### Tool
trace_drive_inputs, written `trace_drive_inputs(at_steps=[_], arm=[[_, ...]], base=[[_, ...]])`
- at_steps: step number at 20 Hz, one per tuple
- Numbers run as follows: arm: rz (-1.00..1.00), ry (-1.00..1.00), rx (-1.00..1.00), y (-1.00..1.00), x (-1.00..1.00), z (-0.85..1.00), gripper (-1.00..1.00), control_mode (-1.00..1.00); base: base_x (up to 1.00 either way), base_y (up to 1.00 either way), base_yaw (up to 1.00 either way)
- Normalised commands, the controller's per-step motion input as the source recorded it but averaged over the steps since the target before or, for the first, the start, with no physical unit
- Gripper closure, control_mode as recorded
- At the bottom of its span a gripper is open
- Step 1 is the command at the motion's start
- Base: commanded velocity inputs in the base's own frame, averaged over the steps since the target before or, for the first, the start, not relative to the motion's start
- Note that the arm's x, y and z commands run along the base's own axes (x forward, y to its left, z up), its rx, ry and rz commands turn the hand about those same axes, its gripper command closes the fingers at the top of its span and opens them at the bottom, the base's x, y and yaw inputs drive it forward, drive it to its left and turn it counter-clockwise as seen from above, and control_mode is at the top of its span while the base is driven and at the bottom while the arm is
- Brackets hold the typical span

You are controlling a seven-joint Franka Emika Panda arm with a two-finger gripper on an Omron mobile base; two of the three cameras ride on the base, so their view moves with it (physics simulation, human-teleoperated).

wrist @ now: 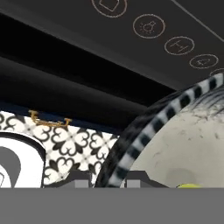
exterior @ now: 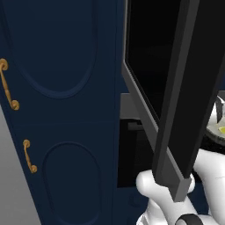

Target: Pick the lemon wedge from the sink and place it in the bowl. Then pick the bowl and place it in the microwave. Then close the microwave door and press the start button.

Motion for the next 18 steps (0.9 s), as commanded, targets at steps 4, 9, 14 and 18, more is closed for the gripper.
trace_drive_inputs(at_steps=[4, 9, 14, 18], arm=[[0.16, -0.12, 0.00, -0.02, -1.00, 0.36, 1.00, -1.00], [0.27, 0.00, -0.07, 0.22, -0.47, 0.59, 1.00, -1.00], [0.29, -0.08, -0.19, 0.34, -0.09, 0.91, 1.00, -1.00], [0.24, -0.09, -0.20, 0.19, -0.09, 0.97, 1.00, -1.00]], base=[[0.00, 0.00, 0.00], [0.00, 0.00, 0.00], [0.00, 0.00, 0.00], [0.00, 0.00, 0.00]])
